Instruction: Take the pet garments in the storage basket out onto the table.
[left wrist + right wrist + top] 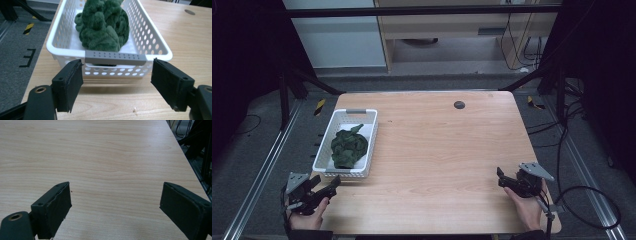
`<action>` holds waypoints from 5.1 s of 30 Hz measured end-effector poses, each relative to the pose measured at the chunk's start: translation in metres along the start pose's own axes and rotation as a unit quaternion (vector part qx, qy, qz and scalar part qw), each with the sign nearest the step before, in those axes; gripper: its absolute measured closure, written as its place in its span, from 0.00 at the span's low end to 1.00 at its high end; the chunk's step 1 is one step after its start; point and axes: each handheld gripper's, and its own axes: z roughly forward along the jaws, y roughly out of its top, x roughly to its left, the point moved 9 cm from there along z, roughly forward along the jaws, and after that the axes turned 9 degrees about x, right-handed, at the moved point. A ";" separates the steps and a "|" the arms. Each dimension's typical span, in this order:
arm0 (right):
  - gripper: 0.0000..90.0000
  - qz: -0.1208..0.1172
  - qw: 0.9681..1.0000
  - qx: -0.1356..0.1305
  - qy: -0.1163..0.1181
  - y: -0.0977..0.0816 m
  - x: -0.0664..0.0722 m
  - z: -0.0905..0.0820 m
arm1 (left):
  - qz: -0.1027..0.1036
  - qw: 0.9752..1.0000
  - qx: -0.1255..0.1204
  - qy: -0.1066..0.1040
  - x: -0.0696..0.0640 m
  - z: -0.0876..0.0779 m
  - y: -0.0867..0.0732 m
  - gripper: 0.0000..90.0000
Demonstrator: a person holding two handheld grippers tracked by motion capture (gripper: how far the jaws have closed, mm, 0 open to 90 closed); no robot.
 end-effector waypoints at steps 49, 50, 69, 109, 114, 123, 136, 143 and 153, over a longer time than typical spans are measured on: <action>0.10 -0.007 1.000 -0.012 -0.018 -0.001 -0.005 0.003 | 0.062 0.998 -0.023 -0.016 -0.010 -0.007 0.109 0.25; 0.10 -0.009 1.000 -0.012 -0.019 -0.001 -0.005 0.003 | 0.066 0.998 -0.020 -0.012 -0.008 -0.005 0.111 0.25; 0.11 -0.013 1.000 -0.012 -0.020 -0.001 -0.005 0.004 | 0.107 0.993 0.056 0.001 0.004 0.023 0.137 0.23; 0.12 -0.012 1.000 -0.012 -0.013 -0.001 -0.004 0.005 | 0.162 0.969 0.185 0.025 0.013 0.076 0.128 0.18; 0.12 -0.012 1.000 -0.012 -0.013 -0.001 -0.004 0.006 | 0.164 0.966 0.199 0.026 0.012 0.081 0.126 0.18; 0.13 -0.010 1.000 -0.009 -0.010 -0.002 -0.003 0.006 | 0.163 0.961 0.221 0.027 0.014 0.089 0.124 0.19; 0.13 -0.011 1.000 -0.008 -0.010 -0.002 -0.003 0.006 | 0.175 0.952 0.249 0.029 0.014 0.103 0.117 0.22; 0.13 -0.014 1.000 -0.007 -0.010 -0.002 -0.004 0.007 | 0.177 0.948 0.261 0.029 0.016 0.110 0.114 0.23; 0.13 -0.014 1.000 -0.006 -0.011 -0.003 -0.004 0.007 | 0.177 0.942 0.284 0.029 0.020 0.118 0.107 0.30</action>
